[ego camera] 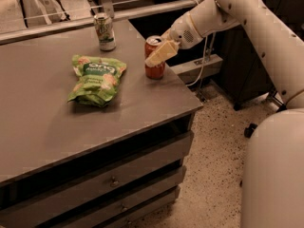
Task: Pick coke can
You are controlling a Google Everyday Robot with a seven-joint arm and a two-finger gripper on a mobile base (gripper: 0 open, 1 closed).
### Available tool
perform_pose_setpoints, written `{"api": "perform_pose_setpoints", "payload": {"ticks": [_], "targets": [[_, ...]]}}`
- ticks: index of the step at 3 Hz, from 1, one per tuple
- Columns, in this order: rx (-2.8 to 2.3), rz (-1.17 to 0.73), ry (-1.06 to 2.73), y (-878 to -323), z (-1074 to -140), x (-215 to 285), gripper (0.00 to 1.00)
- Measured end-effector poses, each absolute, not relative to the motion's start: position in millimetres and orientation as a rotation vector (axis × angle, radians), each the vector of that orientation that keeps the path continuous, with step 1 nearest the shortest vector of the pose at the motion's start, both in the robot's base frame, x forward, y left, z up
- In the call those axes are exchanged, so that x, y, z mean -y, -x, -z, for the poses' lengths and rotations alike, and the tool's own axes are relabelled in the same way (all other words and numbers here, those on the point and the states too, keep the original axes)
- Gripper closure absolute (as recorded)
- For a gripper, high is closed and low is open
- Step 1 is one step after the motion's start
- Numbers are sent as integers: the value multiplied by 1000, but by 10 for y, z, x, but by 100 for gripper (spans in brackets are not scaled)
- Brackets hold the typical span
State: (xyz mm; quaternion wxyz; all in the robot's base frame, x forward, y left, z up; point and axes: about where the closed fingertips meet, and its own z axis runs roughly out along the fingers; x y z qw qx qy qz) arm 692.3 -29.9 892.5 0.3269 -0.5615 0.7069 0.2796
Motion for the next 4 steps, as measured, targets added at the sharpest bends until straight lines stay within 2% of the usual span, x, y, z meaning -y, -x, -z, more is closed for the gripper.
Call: {"api": "perform_pose_setpoints", "payload": {"ticks": [2,3,4], "targets": [[-1700,-841,1457,-6834,-9302,320,88],[-1599,-722,1507,-6561,-9904,431,100],[-1599,-723,1507,-6562,-9903,430,100]]}}
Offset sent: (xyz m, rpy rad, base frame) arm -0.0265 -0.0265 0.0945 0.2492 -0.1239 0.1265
